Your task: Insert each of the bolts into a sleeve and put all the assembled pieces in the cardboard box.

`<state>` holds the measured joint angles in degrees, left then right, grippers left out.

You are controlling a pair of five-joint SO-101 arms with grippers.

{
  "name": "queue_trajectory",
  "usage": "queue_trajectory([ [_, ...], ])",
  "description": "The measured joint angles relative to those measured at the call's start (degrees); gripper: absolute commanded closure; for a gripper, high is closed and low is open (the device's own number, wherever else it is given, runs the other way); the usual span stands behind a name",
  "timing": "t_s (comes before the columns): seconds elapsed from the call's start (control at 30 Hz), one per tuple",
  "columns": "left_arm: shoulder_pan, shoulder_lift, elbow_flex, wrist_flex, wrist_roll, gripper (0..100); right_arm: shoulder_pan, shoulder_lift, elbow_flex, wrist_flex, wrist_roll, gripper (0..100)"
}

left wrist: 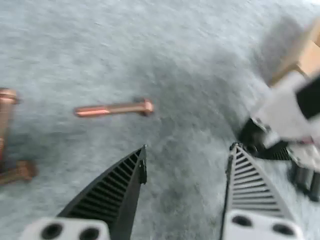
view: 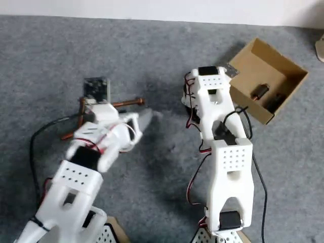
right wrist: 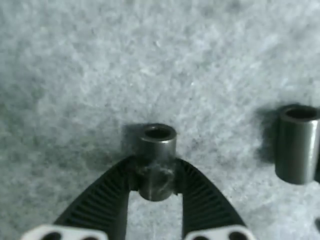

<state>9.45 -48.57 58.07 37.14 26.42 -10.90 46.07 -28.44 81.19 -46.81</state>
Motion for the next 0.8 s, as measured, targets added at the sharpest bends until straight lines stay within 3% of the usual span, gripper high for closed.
queue_trajectory([
  [0.23, -5.8, 0.0, -9.67, 11.43, 0.0, 75, 0.0, -0.26, -4.31, 7.03, 1.23, 99.4],
  [0.47, -5.89, 0.0, -10.64, 17.85, -0.35, 75, -0.09, -0.35, -4.66, 12.57, 7.74, 99.4],
  [0.7, -6.51, 0.0, -10.64, 18.02, -18.81, 75, -0.09, -1.05, -4.57, 16.18, 10.29, 99.4],
  [0.8, -8.44, 0.0, -10.64, 18.02, -22.59, 75, -0.09, -1.14, -4.57, 16.35, 10.37, 99.4],
])
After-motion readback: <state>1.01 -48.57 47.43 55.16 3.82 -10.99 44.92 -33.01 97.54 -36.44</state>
